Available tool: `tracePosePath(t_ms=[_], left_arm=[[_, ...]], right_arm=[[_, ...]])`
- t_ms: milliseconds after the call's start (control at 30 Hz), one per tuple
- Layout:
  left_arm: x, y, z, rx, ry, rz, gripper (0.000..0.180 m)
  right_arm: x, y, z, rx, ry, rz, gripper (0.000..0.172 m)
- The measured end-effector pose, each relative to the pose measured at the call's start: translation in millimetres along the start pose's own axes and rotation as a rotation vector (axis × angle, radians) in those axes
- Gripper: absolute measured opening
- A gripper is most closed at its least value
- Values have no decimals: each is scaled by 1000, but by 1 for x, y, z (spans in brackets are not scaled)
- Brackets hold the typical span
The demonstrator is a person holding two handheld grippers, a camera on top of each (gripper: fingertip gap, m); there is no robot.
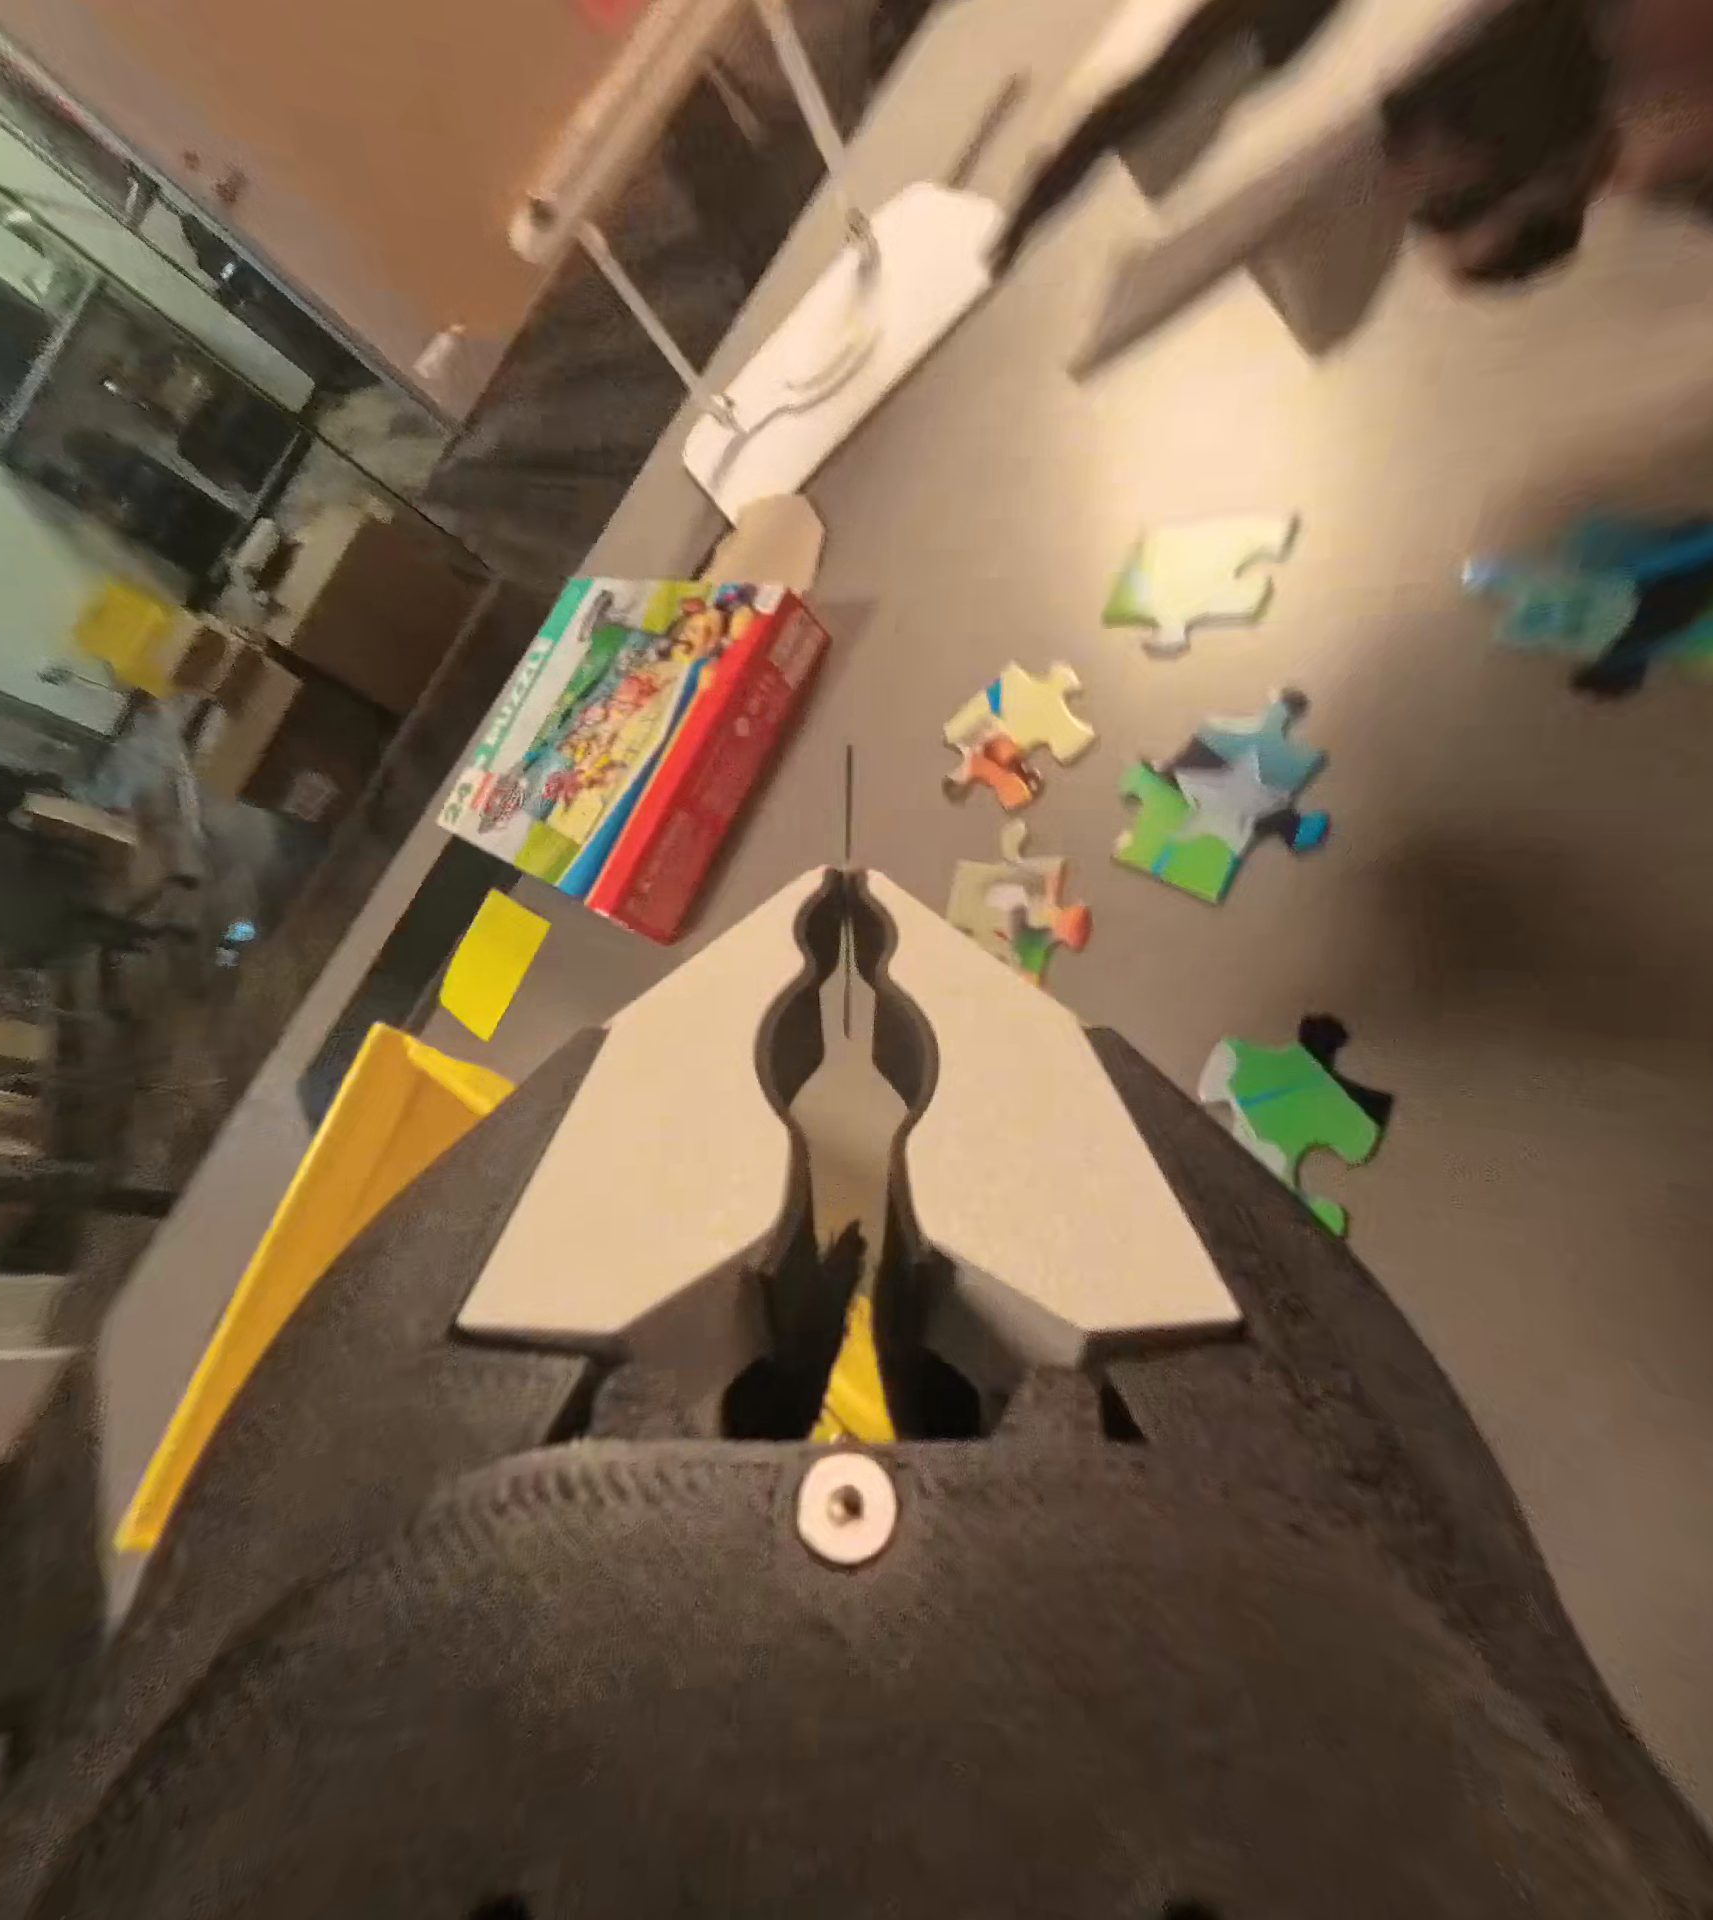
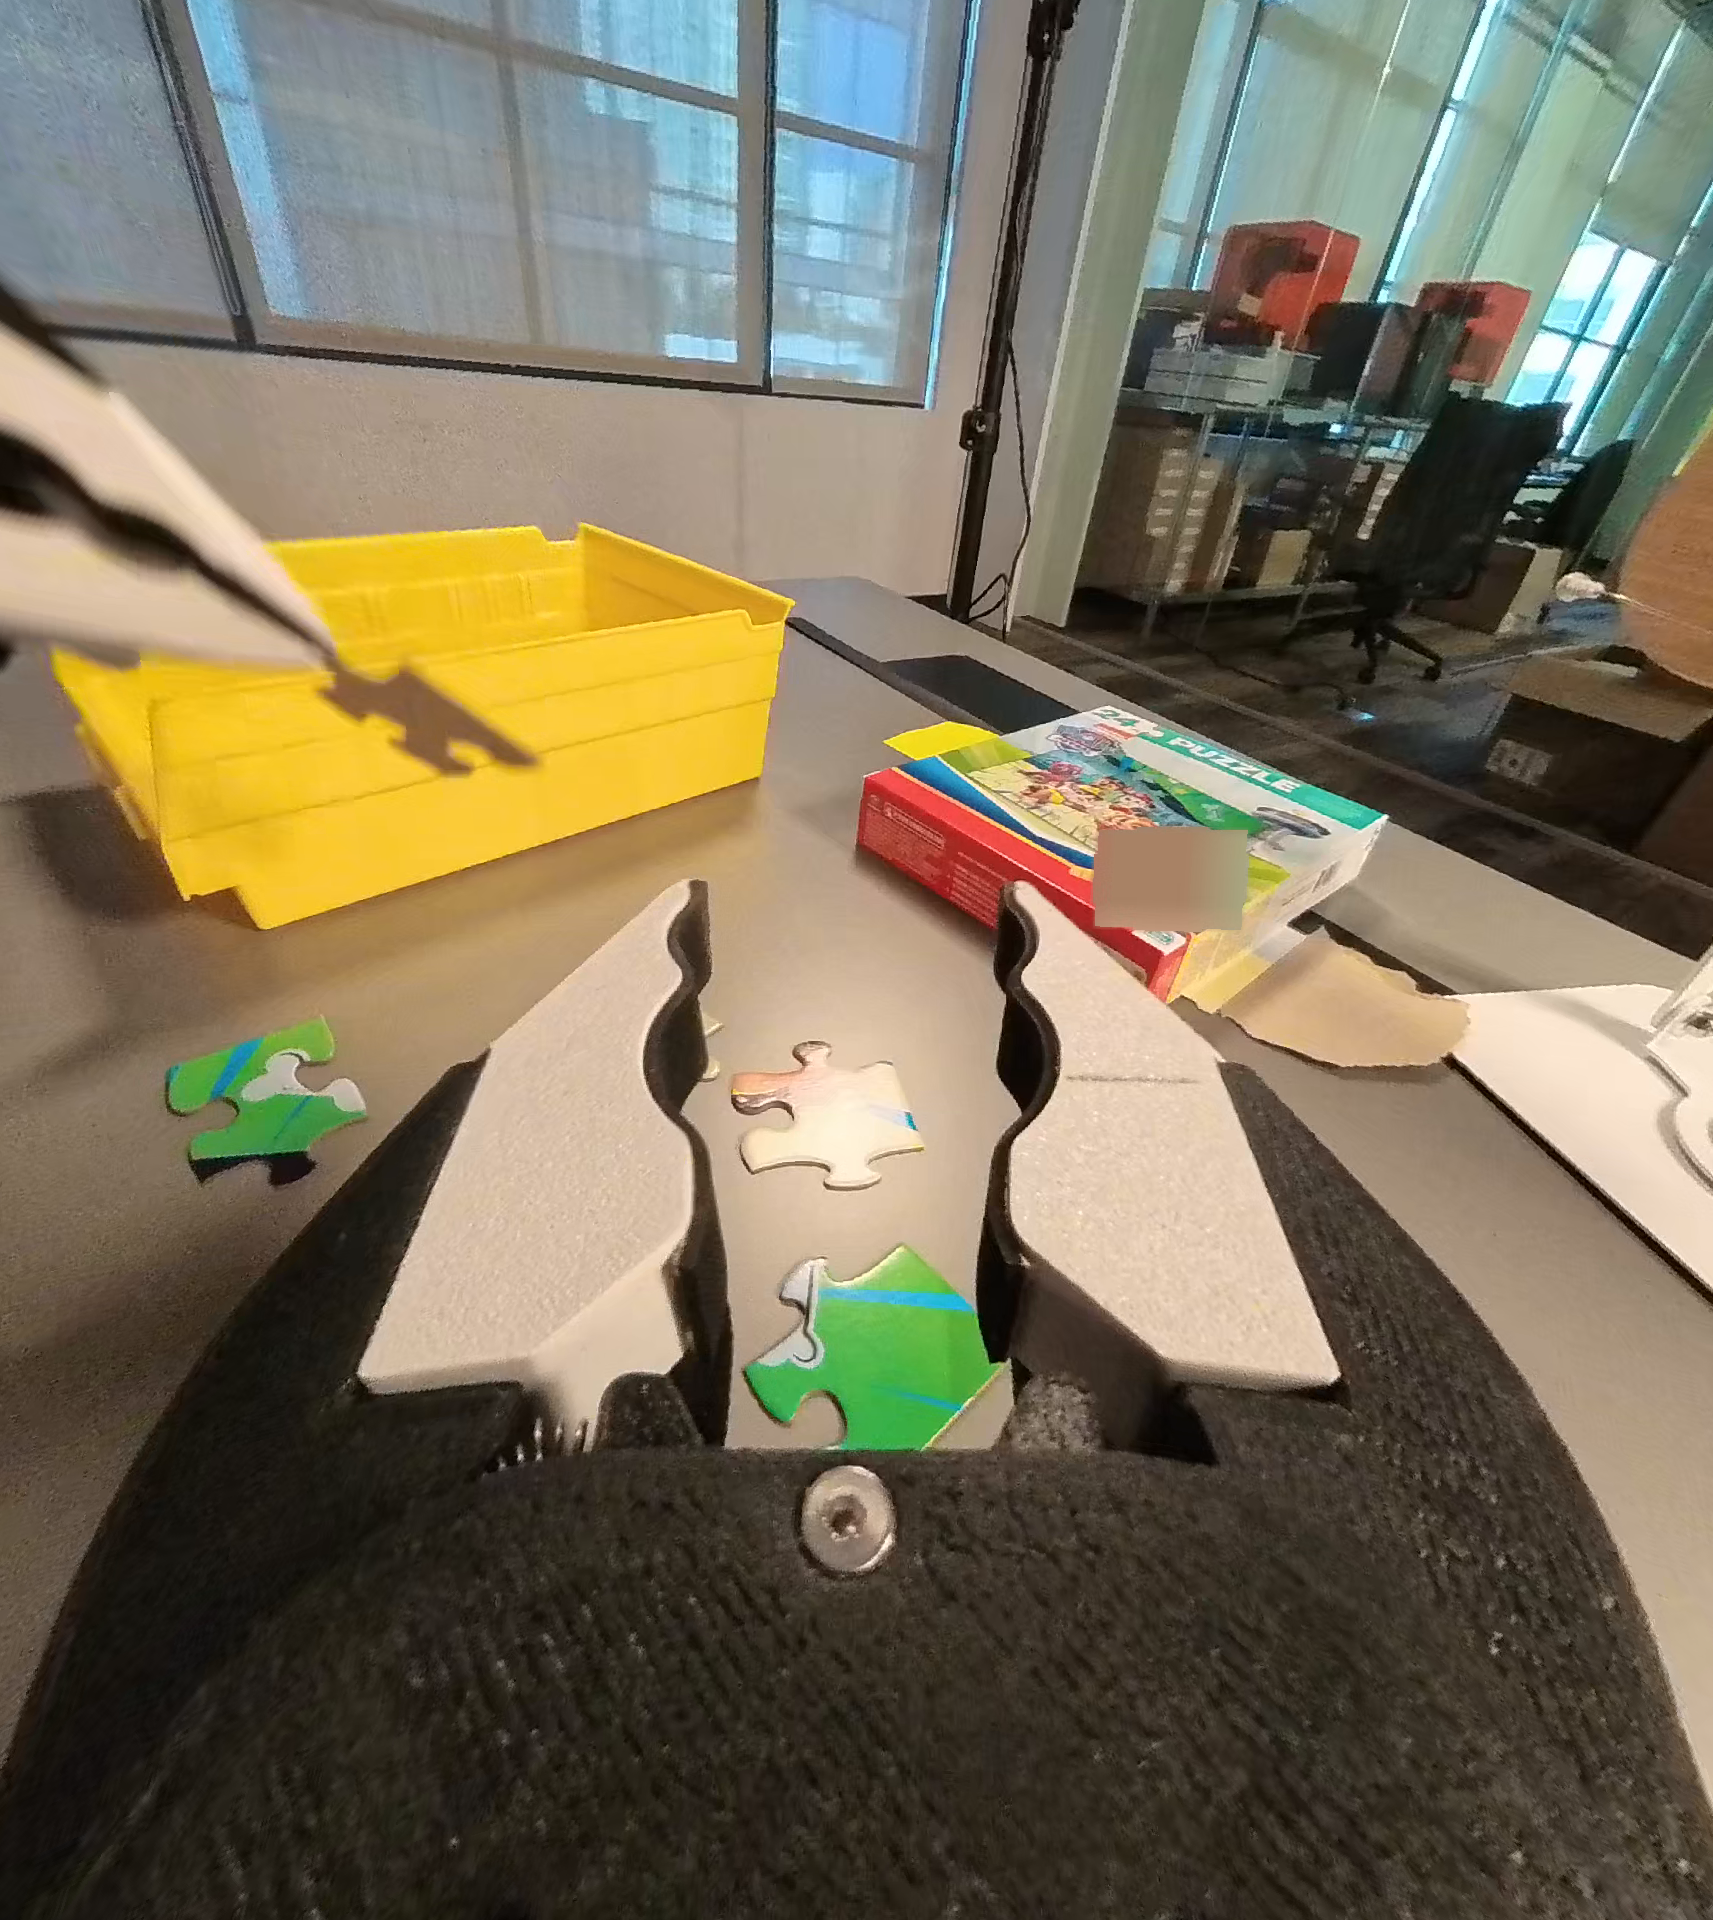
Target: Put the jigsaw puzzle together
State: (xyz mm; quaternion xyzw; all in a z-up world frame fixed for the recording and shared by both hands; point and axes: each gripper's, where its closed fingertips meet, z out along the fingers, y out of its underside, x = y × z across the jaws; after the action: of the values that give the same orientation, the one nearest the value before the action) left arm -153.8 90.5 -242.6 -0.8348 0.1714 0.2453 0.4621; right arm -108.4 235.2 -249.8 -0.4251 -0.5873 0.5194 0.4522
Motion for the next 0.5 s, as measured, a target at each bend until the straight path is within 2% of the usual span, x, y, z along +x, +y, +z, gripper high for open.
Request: tracePosePath(t_ms=[67,133,300,333,367,400,467,500], left_arm=[[25,14,11,-63,-32,118,0],[48,25,21,-91,8,139,0],[94,45,27,-111,297,-51,2],[101,42,25,-89,359,-122,12],[107,36,19,-55,433,-194,32],[110,27,11,-14,500,-259,44],[93,12,-7,83,527,-343,55],[71,9,-15,114,480,-368,54]], right_arm=[[0,0,0,0,4,-4,53],[0,1,1,-4,4,-6,53],[-2,3,2,-9,-2,-5,53],[-2,3,2,-10,-3,-3,53],[-2,3,3,-10,-4,-1,53],[-2,3,3,-9,-4,0,53],[-2,3,2,-5,-3,5,53],[-1,2,2,-1,-4,9,53]])
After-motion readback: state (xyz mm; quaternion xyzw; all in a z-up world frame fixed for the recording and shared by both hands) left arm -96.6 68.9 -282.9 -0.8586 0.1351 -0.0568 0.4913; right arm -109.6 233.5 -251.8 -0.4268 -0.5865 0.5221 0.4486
